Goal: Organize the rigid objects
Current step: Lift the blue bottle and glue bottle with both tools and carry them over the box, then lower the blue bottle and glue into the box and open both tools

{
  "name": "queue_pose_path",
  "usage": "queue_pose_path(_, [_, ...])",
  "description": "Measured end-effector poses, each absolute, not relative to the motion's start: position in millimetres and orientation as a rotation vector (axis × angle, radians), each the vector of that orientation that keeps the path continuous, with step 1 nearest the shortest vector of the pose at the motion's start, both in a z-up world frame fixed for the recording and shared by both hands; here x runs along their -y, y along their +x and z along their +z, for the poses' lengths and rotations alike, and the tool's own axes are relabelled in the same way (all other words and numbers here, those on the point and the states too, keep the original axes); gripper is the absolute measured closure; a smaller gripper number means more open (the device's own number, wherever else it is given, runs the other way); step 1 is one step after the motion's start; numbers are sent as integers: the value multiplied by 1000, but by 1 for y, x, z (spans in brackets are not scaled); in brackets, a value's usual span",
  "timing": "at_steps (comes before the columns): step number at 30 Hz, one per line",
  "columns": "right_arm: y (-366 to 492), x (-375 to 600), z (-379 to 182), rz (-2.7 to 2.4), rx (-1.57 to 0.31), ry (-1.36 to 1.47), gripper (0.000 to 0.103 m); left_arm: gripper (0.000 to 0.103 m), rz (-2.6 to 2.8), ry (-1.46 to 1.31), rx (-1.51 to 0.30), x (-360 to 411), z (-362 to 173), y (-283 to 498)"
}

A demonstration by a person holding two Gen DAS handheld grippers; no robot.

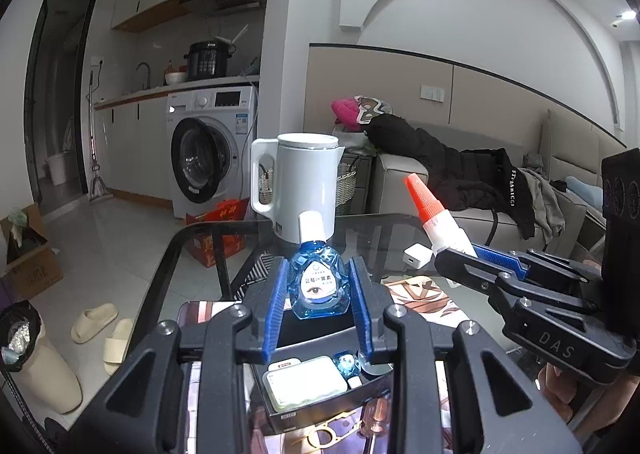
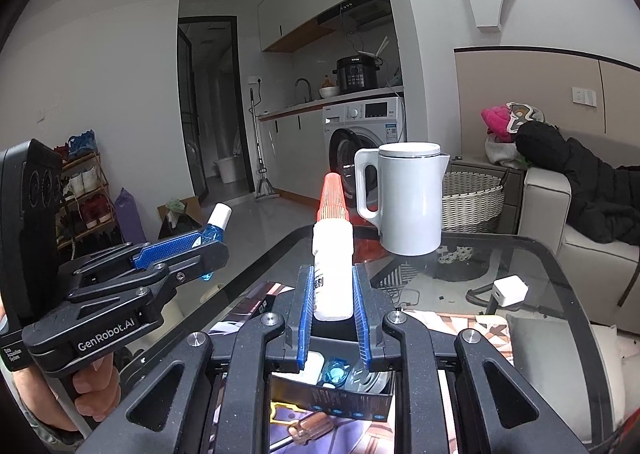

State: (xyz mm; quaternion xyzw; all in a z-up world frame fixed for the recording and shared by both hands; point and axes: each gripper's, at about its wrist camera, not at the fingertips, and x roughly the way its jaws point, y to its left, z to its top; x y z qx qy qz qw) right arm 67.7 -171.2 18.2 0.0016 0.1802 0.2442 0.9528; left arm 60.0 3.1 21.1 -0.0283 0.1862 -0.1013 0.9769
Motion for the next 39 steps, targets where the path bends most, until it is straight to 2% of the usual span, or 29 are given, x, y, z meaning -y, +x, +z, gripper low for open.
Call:
queue_pose_path(5, [93,164,7,500,-411,4,85,74,-175,-56,-435,0,7,84])
queue_pose_path(26, [168,117,-78,481,-895,-113,85,74,-188,-41,-823,8,-61,149])
queue_pose_path(39, [161,117,-85,478,-1028,-80,85,74,-218,9,-849,15,-64,153])
